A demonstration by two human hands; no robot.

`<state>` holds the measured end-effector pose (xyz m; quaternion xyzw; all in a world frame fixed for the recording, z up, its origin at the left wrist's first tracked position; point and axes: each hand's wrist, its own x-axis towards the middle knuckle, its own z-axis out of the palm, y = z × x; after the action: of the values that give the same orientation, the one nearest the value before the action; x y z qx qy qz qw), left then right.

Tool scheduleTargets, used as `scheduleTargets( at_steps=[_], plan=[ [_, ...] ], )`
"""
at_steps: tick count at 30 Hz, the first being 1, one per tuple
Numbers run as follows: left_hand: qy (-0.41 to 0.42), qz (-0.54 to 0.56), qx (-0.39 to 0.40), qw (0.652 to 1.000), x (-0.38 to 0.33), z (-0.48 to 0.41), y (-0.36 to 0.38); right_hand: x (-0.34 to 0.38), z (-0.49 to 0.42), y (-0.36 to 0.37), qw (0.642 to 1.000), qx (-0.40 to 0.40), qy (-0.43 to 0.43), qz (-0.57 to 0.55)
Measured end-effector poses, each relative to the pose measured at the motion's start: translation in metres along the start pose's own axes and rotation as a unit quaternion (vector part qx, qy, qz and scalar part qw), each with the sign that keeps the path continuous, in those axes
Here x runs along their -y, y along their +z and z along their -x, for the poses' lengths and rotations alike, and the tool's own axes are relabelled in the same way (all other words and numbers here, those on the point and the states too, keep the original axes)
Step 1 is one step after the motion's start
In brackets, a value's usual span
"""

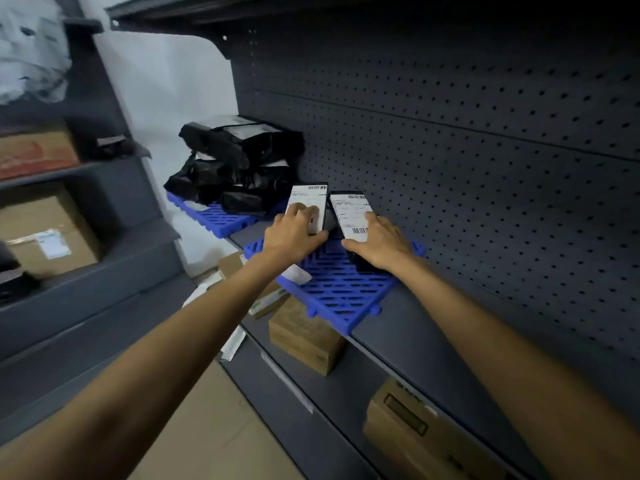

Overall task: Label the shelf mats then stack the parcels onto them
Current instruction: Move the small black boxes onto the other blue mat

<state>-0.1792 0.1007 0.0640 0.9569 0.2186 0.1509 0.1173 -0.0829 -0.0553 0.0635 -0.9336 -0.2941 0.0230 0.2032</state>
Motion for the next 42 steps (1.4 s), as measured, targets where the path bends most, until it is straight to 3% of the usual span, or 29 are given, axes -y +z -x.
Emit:
scheduleTargets(
  at_steps=[8, 16, 23, 32, 42],
  plan=[
    [0.072, 0.042, 0.073, 0.994, 0.024, -0.05, 0.024, 0.018, -0.017, 0.038, 0.994, -0.016, 0.111, -0.016],
    [0.153, 0.041, 0.128, 0.979, 0.026, -0.062, 0.038, 0.023, -0.008, 0.044, 0.992, -0.037, 0.121, 0.003],
    [0.213, -0.021, 0.069, 0.974, 0.011, -0.045, 0.026, 0.007, 0.041, 0.03, 0.991, -0.046, 0.123, 0.002],
    [0.355, -0.037, 0.075, 0.931, -0.076, 0.05, 0.017, -0.047, 0.192, -0.014, 0.97, 0.0, 0.187, 0.156],
    [0.476, -0.012, 0.104, 0.873, -0.223, 0.242, 0.023, -0.112, 0.445, -0.071, 0.925, -0.024, 0.323, 0.197]
  ],
)
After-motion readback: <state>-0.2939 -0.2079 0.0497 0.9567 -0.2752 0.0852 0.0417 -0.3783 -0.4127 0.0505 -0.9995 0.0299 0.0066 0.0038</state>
